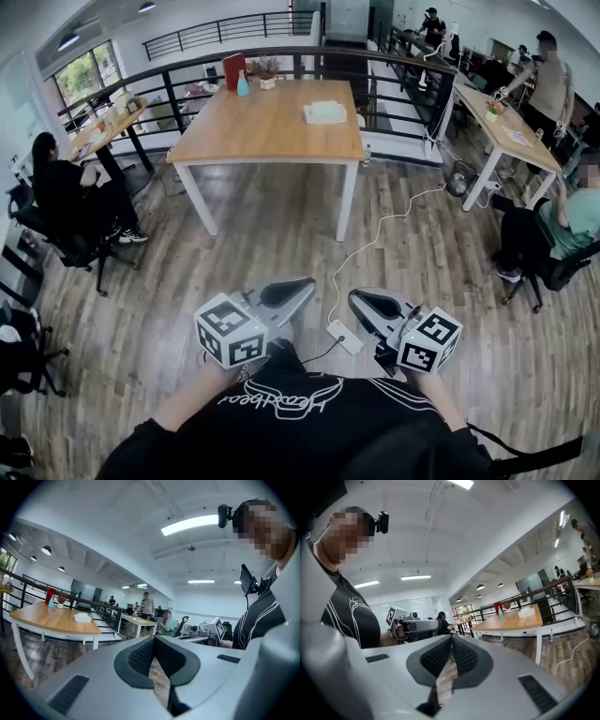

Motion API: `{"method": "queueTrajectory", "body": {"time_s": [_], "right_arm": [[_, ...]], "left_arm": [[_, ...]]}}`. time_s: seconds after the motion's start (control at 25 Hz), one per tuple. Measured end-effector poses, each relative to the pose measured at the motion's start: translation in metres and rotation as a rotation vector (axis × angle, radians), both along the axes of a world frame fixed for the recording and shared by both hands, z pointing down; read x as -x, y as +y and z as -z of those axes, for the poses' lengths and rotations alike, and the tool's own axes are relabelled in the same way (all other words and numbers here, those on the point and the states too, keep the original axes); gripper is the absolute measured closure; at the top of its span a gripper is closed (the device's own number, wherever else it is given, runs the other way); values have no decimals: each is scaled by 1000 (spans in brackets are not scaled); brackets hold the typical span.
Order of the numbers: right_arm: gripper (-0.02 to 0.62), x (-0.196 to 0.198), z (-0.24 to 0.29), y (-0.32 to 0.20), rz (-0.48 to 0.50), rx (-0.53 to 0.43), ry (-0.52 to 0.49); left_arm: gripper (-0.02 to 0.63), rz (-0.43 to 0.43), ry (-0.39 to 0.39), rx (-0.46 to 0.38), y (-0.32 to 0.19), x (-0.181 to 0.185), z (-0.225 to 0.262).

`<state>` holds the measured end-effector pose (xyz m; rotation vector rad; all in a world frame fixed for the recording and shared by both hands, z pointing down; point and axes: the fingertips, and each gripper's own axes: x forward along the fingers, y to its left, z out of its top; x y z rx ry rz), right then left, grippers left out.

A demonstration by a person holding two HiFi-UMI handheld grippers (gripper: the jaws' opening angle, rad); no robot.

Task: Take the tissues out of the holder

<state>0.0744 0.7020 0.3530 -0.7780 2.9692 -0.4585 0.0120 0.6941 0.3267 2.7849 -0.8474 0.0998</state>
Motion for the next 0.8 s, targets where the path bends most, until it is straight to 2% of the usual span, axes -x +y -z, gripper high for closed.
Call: {"method": "queueTrajectory", "body": {"time_s": [0.44,0.8], "right_arm": [[575,10,-15,-42,-39,37,24],[575,45,-22,-143,-39,48,36]], "left_arm": [[592,-32,21,13,-44,10,-10],[592,-18,47,15,-142,47,-18]]}}
